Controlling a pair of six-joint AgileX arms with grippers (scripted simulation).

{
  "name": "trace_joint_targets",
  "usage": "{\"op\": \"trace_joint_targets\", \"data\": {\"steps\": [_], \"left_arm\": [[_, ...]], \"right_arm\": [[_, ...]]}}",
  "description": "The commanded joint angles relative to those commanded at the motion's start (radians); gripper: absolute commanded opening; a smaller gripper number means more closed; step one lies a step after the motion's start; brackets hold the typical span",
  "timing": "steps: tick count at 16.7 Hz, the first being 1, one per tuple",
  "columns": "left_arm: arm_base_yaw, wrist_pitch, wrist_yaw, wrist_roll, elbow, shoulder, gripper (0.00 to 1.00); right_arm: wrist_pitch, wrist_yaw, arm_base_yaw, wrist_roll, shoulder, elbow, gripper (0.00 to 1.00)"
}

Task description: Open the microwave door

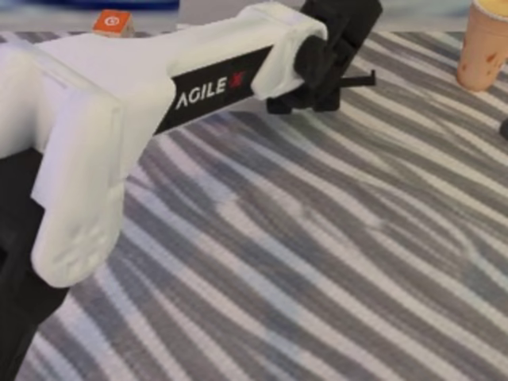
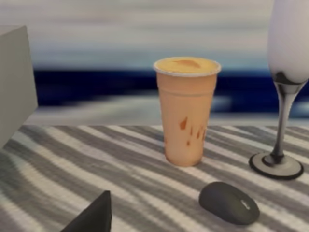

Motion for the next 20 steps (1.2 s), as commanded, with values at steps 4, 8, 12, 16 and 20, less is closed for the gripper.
{"op": "trace_joint_targets", "data": {"steps": [4, 8, 12, 16, 20], "left_arm": [[0.0, 0.0, 0.0, 0.0, 0.0, 0.0, 0.0], [-0.007, 0.002, 0.007, -0.005, 0.001, 0.009, 0.0], [-0.002, 0.032, 0.018, 0.022, -0.047, -0.024, 0.0], [0.003, 0.067, 0.033, 0.053, -0.103, -0.058, 0.0], [0.003, 0.067, 0.033, 0.054, -0.103, -0.058, 0.0]], "right_arm": [[0.0, 0.0, 0.0, 0.0, 0.0, 0.0, 1.0], [0.0, 0.0, 0.0, 0.0, 0.0, 0.0, 1.0], [0.0, 0.0, 0.0, 0.0, 0.0, 0.0, 1.0], [0.0, 0.0, 0.0, 0.0, 0.0, 0.0, 1.0], [0.0, 0.0, 0.0, 0.0, 0.0, 0.0, 1.0]]}}
